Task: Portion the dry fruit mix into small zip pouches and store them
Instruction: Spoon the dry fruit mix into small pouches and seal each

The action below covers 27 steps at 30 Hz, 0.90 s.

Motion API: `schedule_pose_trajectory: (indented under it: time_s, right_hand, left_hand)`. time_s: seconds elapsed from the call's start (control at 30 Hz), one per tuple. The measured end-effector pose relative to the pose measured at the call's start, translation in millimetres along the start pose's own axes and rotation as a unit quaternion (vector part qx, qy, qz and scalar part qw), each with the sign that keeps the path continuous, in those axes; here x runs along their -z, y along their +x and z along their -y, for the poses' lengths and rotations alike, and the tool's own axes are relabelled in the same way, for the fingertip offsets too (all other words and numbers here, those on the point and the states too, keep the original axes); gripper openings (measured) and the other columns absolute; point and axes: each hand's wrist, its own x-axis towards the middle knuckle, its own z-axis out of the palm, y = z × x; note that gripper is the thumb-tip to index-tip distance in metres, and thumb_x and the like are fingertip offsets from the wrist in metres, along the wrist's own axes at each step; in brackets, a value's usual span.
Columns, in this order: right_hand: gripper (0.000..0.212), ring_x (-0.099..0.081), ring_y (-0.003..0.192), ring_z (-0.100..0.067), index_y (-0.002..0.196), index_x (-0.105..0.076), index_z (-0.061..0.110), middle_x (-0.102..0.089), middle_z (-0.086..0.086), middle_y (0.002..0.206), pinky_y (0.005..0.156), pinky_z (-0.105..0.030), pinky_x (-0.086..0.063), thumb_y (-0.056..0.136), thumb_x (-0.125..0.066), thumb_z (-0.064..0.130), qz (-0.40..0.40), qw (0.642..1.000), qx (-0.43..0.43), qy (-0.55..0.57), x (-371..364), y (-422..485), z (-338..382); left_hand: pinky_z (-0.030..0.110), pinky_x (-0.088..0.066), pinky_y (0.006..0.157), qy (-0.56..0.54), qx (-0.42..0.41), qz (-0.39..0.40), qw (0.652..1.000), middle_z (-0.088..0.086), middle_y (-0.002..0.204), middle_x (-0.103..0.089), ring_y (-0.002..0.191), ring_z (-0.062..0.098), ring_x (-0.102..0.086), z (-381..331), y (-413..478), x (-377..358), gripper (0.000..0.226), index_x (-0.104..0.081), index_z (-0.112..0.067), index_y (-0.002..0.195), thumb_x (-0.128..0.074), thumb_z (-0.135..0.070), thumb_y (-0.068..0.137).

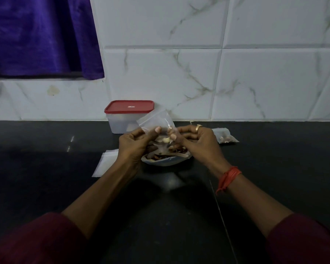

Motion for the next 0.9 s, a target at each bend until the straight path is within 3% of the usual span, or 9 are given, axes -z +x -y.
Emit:
schedule_pose_trajectory:
  time_s: [0.13, 0.23, 0.37, 0.57, 0.67, 0.73, 0.8, 0.87, 0.9]
  right_hand:
    - [0.028, -0.076, 0.072, -0.022, 0.097, -0.074, 0.016, -0.078, -0.004, 0.084, 0.067, -0.028, -0.057, 0.077, -0.080, 0.035, -0.067, 0.997, -0.012, 0.026, 14, 7, 0]
    - [0.026, -0.073, 0.066, -0.013, 0.102, -0.073, 0.008, -0.078, -0.002, 0.080, 0.064, -0.021, -0.056, 0.083, -0.079, 0.025, -0.132, 0.991, -0.011, 0.026, 34, 16, -6]
    - [0.028, -0.074, 0.068, -0.009, 0.104, -0.073, 0.007, -0.077, -0.007, 0.082, 0.062, -0.016, -0.054, 0.085, -0.078, 0.027, -0.203, 0.978, -0.040, 0.011, 65, 29, -21]
    - [0.026, -0.072, 0.067, -0.009, 0.106, -0.072, 0.002, -0.075, -0.012, 0.085, 0.068, -0.022, -0.060, 0.090, -0.074, 0.023, -0.243, 0.965, -0.080, -0.060, 104, 37, -59]
    - [0.019, -0.073, 0.071, -0.006, 0.105, -0.074, 0.009, -0.075, -0.004, 0.080, 0.083, -0.020, -0.056, 0.093, -0.070, 0.023, -0.235, 0.956, -0.105, -0.137, 113, 35, -72]
    - [0.021, -0.068, 0.063, 0.007, 0.109, -0.074, 0.011, -0.074, 0.002, 0.075, 0.075, -0.004, -0.046, 0.096, -0.066, 0.025, -0.206, 0.951, -0.117, -0.199, 115, 35, -76]
    - [0.023, -0.064, 0.059, 0.012, 0.111, -0.073, 0.013, -0.073, 0.002, 0.076, 0.066, 0.003, -0.037, 0.097, -0.063, 0.027, -0.186, 0.939, -0.122, -0.261, 115, 34, -76]
    - [0.027, -0.070, 0.074, -0.003, 0.112, -0.073, 0.015, -0.075, -0.002, 0.086, 0.073, -0.004, -0.040, 0.097, -0.061, 0.035, -0.179, 0.910, -0.110, -0.357, 116, 32, -76]
    - [0.032, -0.071, 0.086, -0.016, 0.111, -0.074, 0.015, -0.076, -0.006, 0.093, 0.083, -0.018, -0.047, 0.097, -0.060, 0.040, -0.182, 0.889, -0.097, -0.409, 117, 32, -78]
  left_hand:
    - [0.031, -0.063, 0.066, -0.012, 0.014, -0.032, 0.999, 0.011, 0.089, -0.078, 0.075, 0.023, -0.075, 0, 8, 8, 0.025, -0.071, -0.005, 0.100, -0.077, -0.022, 0.084]
    - [0.032, -0.062, 0.061, 0.085, -0.042, -0.036, 0.995, 0.008, 0.089, -0.077, 0.069, 0.021, -0.074, 2, 14, 15, 0.016, -0.070, -0.012, 0.099, -0.074, -0.023, 0.088]
    - [0.034, -0.061, 0.059, 0.158, -0.100, -0.027, 0.982, 0.006, 0.085, -0.076, 0.062, 0.022, -0.070, 7, 16, 21, 0.011, -0.069, -0.017, 0.100, -0.072, -0.020, 0.090]
    - [0.029, -0.059, 0.055, 0.167, -0.115, -0.015, 0.979, 0.006, 0.084, -0.075, 0.059, 0.020, -0.068, 9, 18, 22, 0.016, -0.068, -0.011, 0.106, -0.071, -0.016, 0.091]
    - [0.032, -0.061, 0.056, 0.170, -0.120, -0.017, 0.978, 0.005, 0.084, -0.076, 0.059, 0.021, -0.068, 9, 18, 22, 0.017, -0.068, -0.011, 0.106, -0.071, -0.016, 0.091]
    - [0.033, -0.061, 0.056, 0.169, -0.122, -0.017, 0.978, 0.005, 0.084, -0.076, 0.058, 0.022, -0.068, 8, 17, 22, 0.018, -0.067, -0.010, 0.107, -0.071, -0.016, 0.091]
    - [0.034, -0.061, 0.056, 0.166, -0.122, -0.016, 0.978, 0.006, 0.085, -0.075, 0.058, 0.022, -0.068, 8, 17, 23, 0.018, -0.067, -0.010, 0.107, -0.071, -0.016, 0.091]
    - [0.035, -0.061, 0.057, 0.163, -0.123, -0.015, 0.979, 0.006, 0.086, -0.075, 0.059, 0.023, -0.068, 7, 17, 23, 0.017, -0.067, -0.012, 0.107, -0.071, -0.017, 0.091]
    - [0.036, -0.062, 0.057, 0.163, -0.125, -0.014, 0.979, 0.006, 0.086, -0.075, 0.059, 0.024, -0.068, 6, 16, 23, 0.017, -0.067, -0.012, 0.107, -0.071, -0.017, 0.091]
